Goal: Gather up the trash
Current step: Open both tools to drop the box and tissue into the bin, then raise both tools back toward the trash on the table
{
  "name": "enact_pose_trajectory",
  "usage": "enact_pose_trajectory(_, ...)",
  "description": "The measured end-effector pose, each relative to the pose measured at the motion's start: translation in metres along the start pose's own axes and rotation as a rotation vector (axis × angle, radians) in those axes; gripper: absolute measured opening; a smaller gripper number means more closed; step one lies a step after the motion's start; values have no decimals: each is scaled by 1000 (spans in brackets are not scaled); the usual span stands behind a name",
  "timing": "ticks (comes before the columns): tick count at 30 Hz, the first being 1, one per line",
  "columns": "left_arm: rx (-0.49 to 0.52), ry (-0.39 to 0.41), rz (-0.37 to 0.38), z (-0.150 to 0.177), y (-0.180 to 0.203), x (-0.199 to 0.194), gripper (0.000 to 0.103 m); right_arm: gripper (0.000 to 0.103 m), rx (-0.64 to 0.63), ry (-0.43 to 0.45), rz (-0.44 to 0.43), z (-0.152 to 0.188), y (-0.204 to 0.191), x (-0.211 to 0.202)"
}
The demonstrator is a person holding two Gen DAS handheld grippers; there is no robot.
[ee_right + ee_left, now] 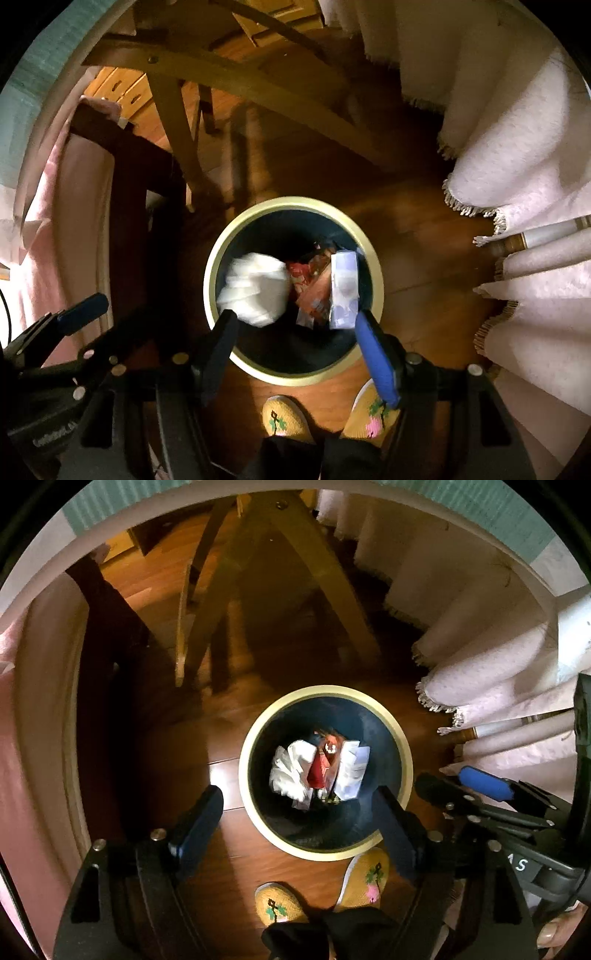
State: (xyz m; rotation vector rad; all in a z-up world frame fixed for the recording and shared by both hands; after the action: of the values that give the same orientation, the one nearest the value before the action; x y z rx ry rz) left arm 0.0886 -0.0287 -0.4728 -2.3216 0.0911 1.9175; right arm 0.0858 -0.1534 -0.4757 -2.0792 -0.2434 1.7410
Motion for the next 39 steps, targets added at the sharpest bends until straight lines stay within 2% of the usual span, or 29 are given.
enact_pose_trajectory(8,-10,46,-36,-5,-12,-33,81,67,-11,31,8,4,-8,-21)
enact_pose_trajectory(15,-53,74,-58,-12,-34,-89,81,67,-17,73,3,1,-37,-69)
enact_pose_trajectory(21,-57,131,-76,-22,-52,-163,81,67,-32,129,3,-10,-79,-134)
enact_pose_trajectory(33,-37,259,-30,-47,-77,-317,81,67,-93,257,-17,-24,-168,-263)
enact_pose_trajectory(39,-25,328,-15,-54,-91,-373,81,67,-138,319,-7,-25,-204,-311)
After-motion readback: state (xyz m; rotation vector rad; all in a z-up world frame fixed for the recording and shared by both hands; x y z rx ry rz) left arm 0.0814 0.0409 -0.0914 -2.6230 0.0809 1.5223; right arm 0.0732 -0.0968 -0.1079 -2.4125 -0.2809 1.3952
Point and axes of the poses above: each gripper's, at about its wrist camera, not at the fingertips, and x roughly the way its jaws point, y to its right, z to its underside, the point moved 10 cm from there along x, roughly the way its jaws point, and after that the axes turned 9 degrees about -z, right-handed, at the moved point
